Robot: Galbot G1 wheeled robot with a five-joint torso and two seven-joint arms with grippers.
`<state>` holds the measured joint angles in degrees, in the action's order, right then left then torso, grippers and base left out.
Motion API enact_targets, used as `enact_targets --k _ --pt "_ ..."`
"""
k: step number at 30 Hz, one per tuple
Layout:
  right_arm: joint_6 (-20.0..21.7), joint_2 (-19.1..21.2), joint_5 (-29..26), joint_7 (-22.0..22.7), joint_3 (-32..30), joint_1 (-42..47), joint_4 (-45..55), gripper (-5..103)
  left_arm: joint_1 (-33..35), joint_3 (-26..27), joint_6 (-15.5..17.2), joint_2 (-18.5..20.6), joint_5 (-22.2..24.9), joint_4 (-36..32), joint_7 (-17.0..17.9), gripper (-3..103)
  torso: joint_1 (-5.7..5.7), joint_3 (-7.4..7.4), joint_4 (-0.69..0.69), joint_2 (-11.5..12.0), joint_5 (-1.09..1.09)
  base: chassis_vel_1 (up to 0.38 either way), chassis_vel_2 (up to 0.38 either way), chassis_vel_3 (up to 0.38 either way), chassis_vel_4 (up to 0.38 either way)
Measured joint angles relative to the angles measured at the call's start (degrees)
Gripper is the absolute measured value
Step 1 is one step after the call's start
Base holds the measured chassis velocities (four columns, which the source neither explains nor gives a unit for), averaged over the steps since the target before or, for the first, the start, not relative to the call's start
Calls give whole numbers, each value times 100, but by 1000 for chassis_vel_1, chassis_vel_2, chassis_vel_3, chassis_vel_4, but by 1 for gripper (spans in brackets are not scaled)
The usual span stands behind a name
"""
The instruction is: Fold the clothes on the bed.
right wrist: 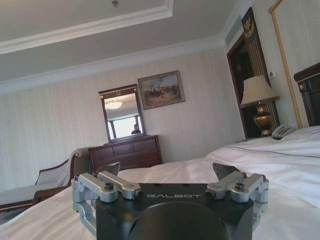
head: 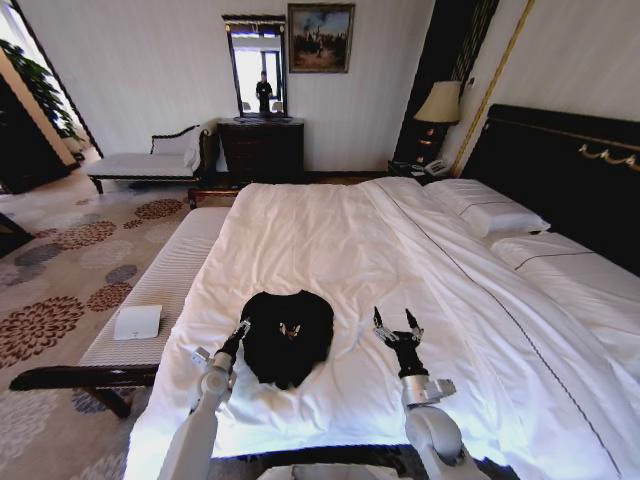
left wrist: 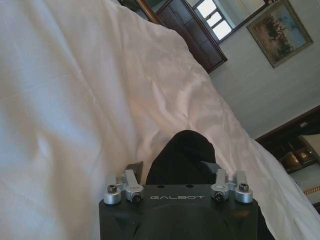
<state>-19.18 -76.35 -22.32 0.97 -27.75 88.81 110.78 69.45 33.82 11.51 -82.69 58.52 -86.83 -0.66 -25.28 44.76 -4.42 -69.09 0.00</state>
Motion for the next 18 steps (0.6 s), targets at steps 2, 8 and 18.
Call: enact_targets --k 2,8,18 --pt "1 -2 4 0 19 -27 -13 100 2 49 0 -43 0 0 0 53 0 0 0 0 0 0 0 0 0" --pt "7 2 6 0 53 -100 -91 100 41 93 -2 -101 -14 21 -2 37 0 0 0 0 0 0 0 0 0" --pt "8 170 -86 9 110 -352 -290 100 66 119 -14 -187 -99 64 -6 1 0 0 -1 0 0 0 0 0 0"
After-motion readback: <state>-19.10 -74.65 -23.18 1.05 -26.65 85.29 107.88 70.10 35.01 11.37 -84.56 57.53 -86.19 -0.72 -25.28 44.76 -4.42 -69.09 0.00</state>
